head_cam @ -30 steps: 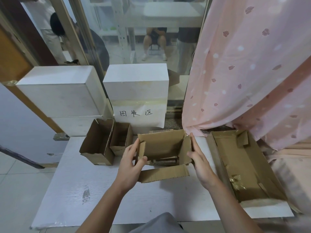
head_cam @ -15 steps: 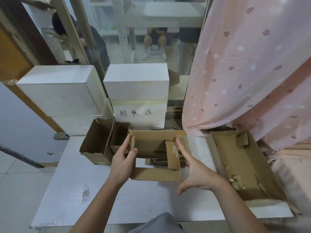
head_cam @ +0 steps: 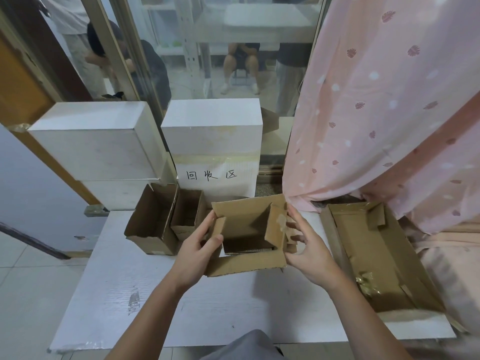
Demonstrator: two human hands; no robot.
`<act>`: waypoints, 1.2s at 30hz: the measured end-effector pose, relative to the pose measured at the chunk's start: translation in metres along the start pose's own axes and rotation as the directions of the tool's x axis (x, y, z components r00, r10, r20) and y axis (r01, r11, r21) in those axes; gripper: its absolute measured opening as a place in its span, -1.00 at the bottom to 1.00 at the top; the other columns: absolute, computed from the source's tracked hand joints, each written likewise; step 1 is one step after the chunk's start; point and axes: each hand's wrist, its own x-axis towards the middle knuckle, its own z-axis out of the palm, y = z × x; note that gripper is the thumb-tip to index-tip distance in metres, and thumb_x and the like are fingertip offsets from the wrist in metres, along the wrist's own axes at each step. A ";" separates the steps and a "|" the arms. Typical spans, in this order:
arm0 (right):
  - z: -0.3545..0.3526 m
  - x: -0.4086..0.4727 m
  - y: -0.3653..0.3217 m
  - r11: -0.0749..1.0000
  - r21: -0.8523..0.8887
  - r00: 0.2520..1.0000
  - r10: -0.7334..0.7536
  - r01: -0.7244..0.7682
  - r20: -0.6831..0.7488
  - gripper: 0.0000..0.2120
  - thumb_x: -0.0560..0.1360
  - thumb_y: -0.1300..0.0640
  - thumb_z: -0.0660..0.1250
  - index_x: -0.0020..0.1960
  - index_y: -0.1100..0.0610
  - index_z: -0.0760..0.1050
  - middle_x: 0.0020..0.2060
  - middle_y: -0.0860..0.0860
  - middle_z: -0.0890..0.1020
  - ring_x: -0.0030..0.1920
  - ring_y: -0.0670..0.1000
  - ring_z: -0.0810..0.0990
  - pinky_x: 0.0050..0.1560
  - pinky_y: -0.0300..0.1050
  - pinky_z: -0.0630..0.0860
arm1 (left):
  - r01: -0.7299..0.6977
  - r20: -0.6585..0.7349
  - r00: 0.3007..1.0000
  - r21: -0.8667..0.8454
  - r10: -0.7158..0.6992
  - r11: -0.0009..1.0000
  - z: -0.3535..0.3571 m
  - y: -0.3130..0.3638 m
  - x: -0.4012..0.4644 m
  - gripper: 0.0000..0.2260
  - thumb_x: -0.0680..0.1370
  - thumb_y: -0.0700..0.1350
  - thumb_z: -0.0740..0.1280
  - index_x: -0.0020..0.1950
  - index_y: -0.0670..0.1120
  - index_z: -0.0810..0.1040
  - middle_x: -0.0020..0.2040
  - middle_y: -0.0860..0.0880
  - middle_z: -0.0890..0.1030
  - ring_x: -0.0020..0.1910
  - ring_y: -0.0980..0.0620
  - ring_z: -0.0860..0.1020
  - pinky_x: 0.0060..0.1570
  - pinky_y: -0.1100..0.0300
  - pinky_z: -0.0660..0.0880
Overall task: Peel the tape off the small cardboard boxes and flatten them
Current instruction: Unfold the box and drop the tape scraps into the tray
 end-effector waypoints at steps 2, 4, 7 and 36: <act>-0.002 0.002 0.002 1.000 -0.013 1.000 -0.024 0.024 -0.010 -0.07 0.43 0.16 0.60 0.60 -0.23 0.15 0.46 -0.30 0.39 0.46 -0.20 0.38 0.38 -0.19 0.42 | 0.002 0.040 0.999 0.001 -0.002 1.000 0.002 -0.001 -0.001 -0.37 0.52 0.23 0.31 0.58 0.40 0.21 0.45 0.34 0.41 0.31 0.33 0.49 0.23 0.25 0.50; -0.004 0.004 0.007 0.999 0.002 0.999 -0.037 0.037 -0.018 -0.10 0.45 0.16 0.58 0.61 -0.18 0.16 0.50 -0.26 0.35 0.50 -0.17 0.33 0.44 -0.17 0.38 | -0.001 0.067 0.998 -0.021 0.002 1.000 0.002 0.000 -0.001 -0.32 0.49 0.32 0.33 0.59 0.38 0.22 0.48 0.28 0.42 0.38 0.24 0.48 0.32 0.21 0.49; -0.004 0.004 0.013 0.998 0.057 0.999 -0.021 0.023 -0.043 -0.09 0.43 0.16 0.59 0.61 -0.15 0.17 0.50 -0.20 0.35 0.50 -0.16 0.33 0.37 -0.28 0.41 | -0.038 0.095 0.995 -0.039 0.042 0.998 0.004 0.004 -0.004 -0.23 0.43 0.48 0.30 0.61 0.34 0.21 0.51 0.30 0.40 0.44 0.32 0.40 0.37 0.28 0.41; 0.002 0.011 0.018 0.982 0.094 0.975 0.174 -0.162 -0.139 -0.20 0.36 -0.20 0.48 0.51 -0.35 0.21 0.38 -0.15 0.27 0.38 -0.29 0.30 0.46 -0.17 0.24 | -0.117 -0.126 0.985 0.000 0.117 0.993 0.008 0.015 -0.001 -0.60 0.67 -0.28 0.28 0.36 0.19 0.49 0.31 0.34 0.48 0.25 0.29 0.48 0.11 0.36 0.50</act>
